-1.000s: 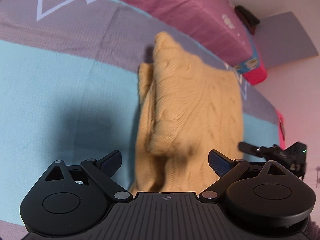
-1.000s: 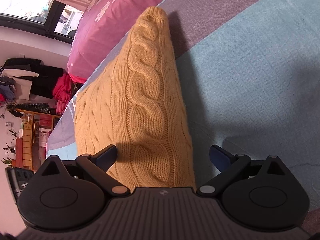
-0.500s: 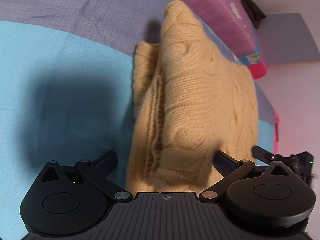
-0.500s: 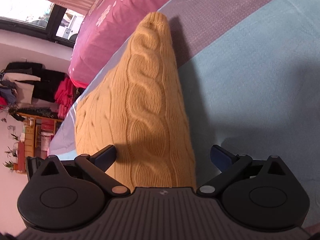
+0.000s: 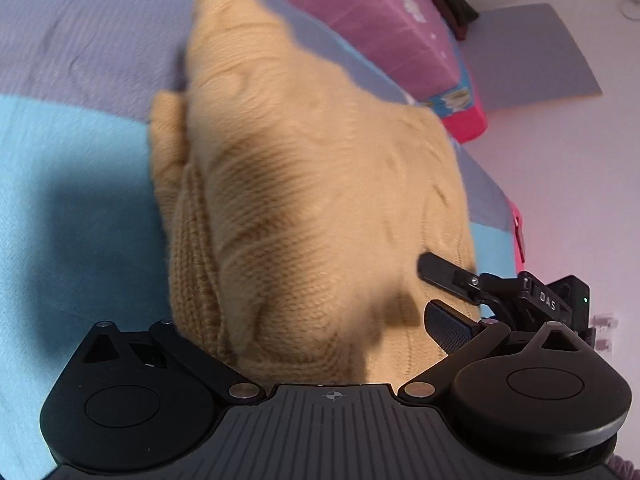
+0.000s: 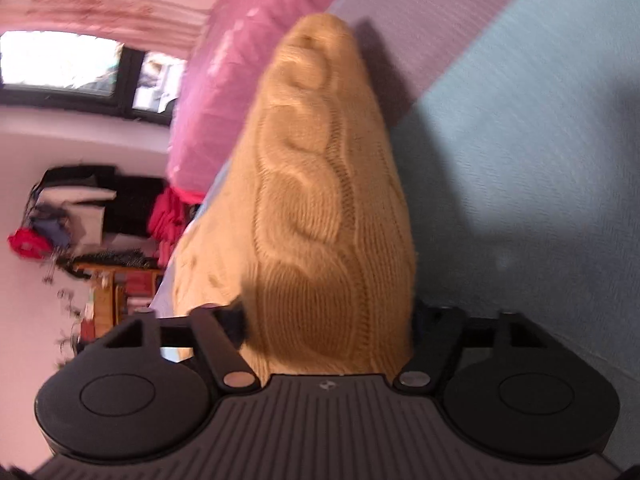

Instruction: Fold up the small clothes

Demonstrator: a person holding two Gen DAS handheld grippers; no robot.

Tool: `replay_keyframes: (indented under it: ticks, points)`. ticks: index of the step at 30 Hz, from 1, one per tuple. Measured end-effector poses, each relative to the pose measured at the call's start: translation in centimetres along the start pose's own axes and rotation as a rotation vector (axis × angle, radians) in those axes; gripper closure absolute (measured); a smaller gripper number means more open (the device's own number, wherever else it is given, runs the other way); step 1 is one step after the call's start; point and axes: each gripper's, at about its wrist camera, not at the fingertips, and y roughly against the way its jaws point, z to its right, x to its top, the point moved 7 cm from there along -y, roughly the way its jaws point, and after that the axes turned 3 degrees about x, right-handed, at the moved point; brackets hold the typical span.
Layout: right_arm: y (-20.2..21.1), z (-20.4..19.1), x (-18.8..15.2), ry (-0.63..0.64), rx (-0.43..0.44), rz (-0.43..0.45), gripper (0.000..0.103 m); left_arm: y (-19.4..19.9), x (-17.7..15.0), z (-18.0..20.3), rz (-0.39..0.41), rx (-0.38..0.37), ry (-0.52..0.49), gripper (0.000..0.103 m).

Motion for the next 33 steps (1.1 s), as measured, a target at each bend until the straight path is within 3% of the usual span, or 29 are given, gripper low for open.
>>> replay_keyframes:
  ticks: [6, 12, 14, 19, 22, 27, 30, 33]
  points:
    - [5.2, -3.2, 0.8, 0.092, 0.107, 0.003, 0.035, 2.2, -1.6, 7.2, 0.089, -0.051, -0.059, 0.000]
    - [13.2, -3.2, 2.6, 0.201, 0.097, 0.015, 0.032, 0.1, -4.8, 14.4, 0.115, -0.052, -0.141, 0.000]
    - [14.8, -1.3, 3.2, 0.204, 0.039, 0.022, 0.025, -2.5, -5.7, 14.6, 0.083, 0.006, -0.140, 0.000]
    - [17.3, 5.7, 2.4, 0.186, -0.270, 0.062, 0.018, -8.5, -7.8, 12.5, -0.026, 0.264, -0.086, 0.000]
    - [18.7, 6.6, 1.0, 0.139, -0.192, 0.041, 0.013, -8.1, -8.8, 12.6, -0.003, 0.250, -0.054, 0.000]
    - [19.0, 4.7, -1.0, 0.218, -0.203, 0.002, 0.006, -5.6, -9.3, 13.2, 0.043, 0.345, -0.087, 0.000]
    - [18.1, 4.5, -2.4, 0.317, -0.291, -0.049, 0.006, -5.1, -10.5, 11.6, 0.045, 0.420, -0.104, 0.000]
    - [17.8, 5.6, -4.2, 0.402, -0.443, -0.106, 0.006, -4.2, -12.3, 10.4, 0.026, 0.512, -0.117, 0.000]
